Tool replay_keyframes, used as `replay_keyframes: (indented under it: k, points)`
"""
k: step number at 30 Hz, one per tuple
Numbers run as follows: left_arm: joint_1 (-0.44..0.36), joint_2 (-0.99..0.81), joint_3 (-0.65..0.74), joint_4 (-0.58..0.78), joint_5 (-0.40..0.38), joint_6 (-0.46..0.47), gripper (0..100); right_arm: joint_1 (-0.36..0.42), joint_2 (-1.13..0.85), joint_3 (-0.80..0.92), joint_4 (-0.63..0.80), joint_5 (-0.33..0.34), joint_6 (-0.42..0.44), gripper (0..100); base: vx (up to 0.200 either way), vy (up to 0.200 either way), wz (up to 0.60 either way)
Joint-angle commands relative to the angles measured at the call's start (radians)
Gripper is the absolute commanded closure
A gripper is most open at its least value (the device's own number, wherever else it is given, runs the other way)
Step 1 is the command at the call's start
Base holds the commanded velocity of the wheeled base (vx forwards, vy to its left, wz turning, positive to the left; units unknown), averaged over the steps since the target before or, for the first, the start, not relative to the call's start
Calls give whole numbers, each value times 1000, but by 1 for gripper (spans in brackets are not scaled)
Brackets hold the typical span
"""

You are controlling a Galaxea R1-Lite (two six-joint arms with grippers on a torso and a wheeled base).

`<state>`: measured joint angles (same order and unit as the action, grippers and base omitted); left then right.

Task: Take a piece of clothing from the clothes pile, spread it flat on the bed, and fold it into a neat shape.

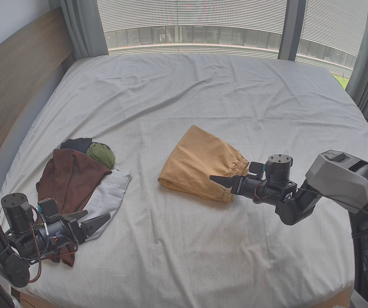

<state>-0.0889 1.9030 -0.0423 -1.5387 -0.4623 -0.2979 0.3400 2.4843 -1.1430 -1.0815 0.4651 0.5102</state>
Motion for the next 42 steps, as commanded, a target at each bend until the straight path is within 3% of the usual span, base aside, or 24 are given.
replay_keyframes:
  k: [1, 8, 13, 19, 24, 30, 36, 42]
  points:
    - [-37, -145, 2, -1, 1, -76, 0, 11, -295, 161, -23, 1, 1, 0, 0, 0, 0]
    - [-109, -400, 15, 9, -1, -113, 0, -13, -729, 368, 29, -2, -62, 0, 0, 0, 0]
    - [-135, -538, 29, 11, 1, -113, 0, -119, -1002, 542, 72, -2, -179, 0, 0, 0, 0]
    - [-186, -706, 42, 77, 13, -109, 0, -242, -1288, 724, 72, 3, -211, 0, 0, 0, 0]
    - [-181, -938, 42, 333, 17, -107, 0, -257, -1521, 885, 95, 3, -216, 0, 0, 0, 0]
    - [-178, -1243, 42, 720, 73, -106, 0, -256, -1700, 951, 232, 10, -229, 0, 0, 0, 0]
    - [-181, -1556, 33, 1114, 74, -104, 0, -262, -1898, 1045, 362, 12, -239, 0, 0, 0, 0]
    - [-163, -1728, 32, 1293, 74, -92, 0, -283, -2076, 1143, 436, 12, -263, 0, 0, 0, 0]
